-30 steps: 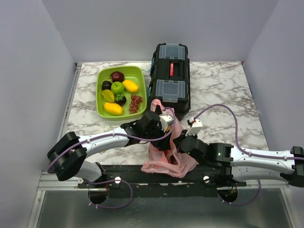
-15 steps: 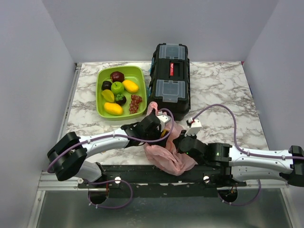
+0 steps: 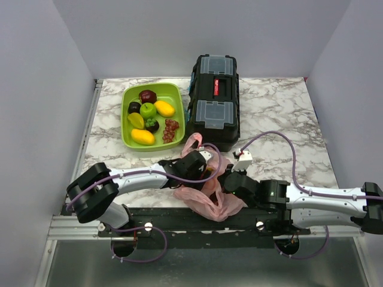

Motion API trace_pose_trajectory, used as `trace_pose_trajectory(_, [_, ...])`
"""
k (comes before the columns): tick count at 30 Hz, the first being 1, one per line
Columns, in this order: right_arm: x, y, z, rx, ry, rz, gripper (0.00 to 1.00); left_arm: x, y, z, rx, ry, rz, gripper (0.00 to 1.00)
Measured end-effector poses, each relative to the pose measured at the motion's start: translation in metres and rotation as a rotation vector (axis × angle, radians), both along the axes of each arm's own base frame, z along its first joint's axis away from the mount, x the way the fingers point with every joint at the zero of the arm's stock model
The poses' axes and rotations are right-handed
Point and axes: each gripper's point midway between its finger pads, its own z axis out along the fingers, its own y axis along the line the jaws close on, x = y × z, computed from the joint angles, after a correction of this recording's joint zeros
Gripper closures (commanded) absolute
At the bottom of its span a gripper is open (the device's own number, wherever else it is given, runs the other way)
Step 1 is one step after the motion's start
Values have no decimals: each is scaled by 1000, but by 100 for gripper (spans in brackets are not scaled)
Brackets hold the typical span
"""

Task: Take the fake fruits out of the plastic bag
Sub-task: Take out the fake fruit from the plastic bag.

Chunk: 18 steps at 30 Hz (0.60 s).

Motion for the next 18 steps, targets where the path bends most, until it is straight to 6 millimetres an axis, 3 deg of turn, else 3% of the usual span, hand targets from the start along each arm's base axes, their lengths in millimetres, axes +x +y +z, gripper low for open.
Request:
trace_pose_trajectory(4, [0, 0, -1, -3, 0, 0, 99, 1, 1, 4, 3, -6, 5, 61])
trace_pose_trajectory(7, [0, 0, -3, -13, 3, 0, 99, 2, -3, 19, -41, -26, 0, 66])
trace_pose_trajectory(14, [0, 1, -14, -57, 10, 6, 99, 3, -31, 87, -243, -74, -48, 69])
trace_pose_trajectory(18, [0, 2, -17, -65, 15, 10, 99, 3, -35, 122, -353, -96, -63, 69])
